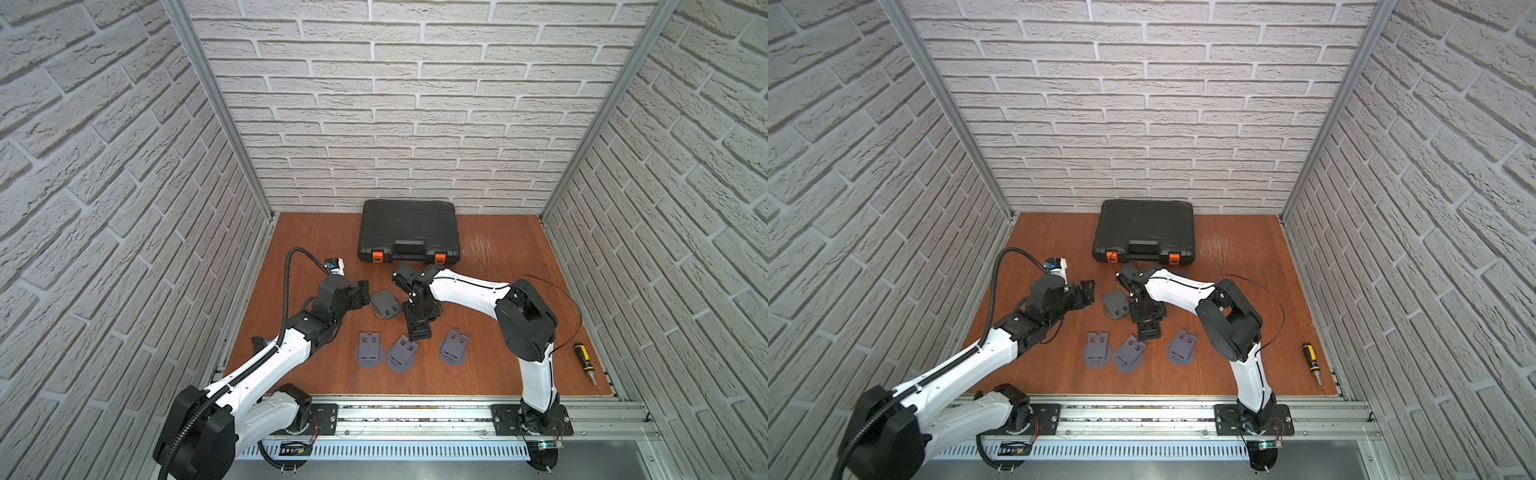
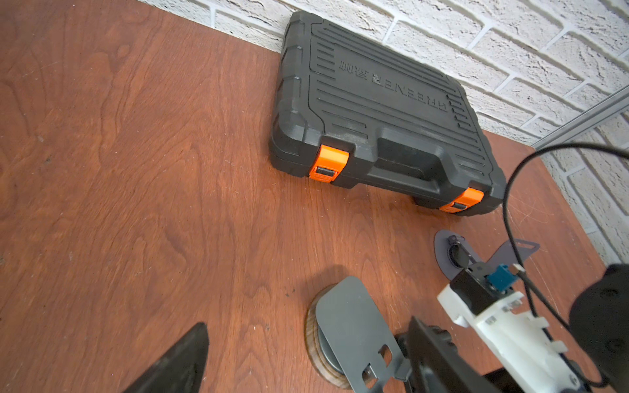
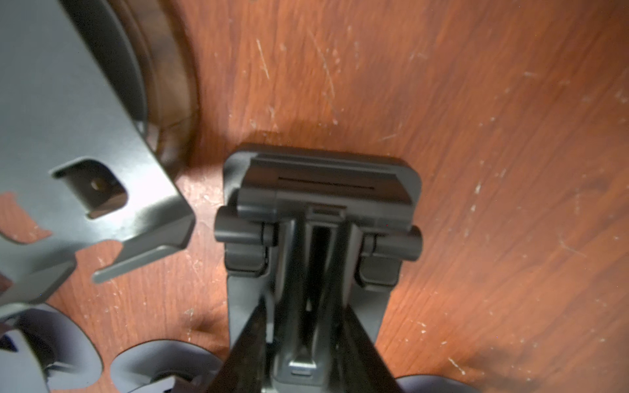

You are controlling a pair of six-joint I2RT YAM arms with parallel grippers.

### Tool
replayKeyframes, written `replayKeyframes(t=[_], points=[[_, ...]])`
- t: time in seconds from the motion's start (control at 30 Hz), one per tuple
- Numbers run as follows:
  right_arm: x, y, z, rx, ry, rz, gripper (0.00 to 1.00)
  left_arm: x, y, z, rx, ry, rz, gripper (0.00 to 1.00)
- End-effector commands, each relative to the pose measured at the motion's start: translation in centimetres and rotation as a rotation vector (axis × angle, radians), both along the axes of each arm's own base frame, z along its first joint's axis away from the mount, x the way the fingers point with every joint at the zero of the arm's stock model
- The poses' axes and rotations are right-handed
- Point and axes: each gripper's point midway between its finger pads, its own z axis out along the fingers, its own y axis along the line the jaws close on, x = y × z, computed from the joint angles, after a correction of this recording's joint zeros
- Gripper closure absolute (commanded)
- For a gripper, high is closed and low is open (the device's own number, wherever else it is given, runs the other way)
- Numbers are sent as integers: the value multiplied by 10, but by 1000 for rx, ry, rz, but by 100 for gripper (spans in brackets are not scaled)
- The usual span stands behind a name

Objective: Open the phone stand
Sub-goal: Pick up the phone stand at the center of the board.

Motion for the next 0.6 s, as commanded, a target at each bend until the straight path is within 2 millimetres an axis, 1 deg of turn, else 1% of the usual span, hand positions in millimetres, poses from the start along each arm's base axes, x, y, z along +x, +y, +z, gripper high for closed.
replayKeyframes(t=[0.0,0.1,0.2,0.27,0.3,0.4,0.57], points=[[-8,-6,-12,-11,40,-23,71,1,4,0,-4,-11,18,9],[-6,-8,-9,-3,32,-26,83,1,3,-1,-3,-2,15,8],[-2,-7,1,25,15,-18,90,2,-2,-4,-13,13,2,7],[2,-6,6,51,11,-10,91,4,-9,-6,-36,23,-21,7],[6,-4,20,86,-12,-4,93,5,-14,-7,-52,29,-40,7],[13,-1,41,155,-31,21,93,7,-32,-9,-101,43,-100,7],[19,3,71,273,-46,44,93,12,-59,-4,-181,24,-201,7]])
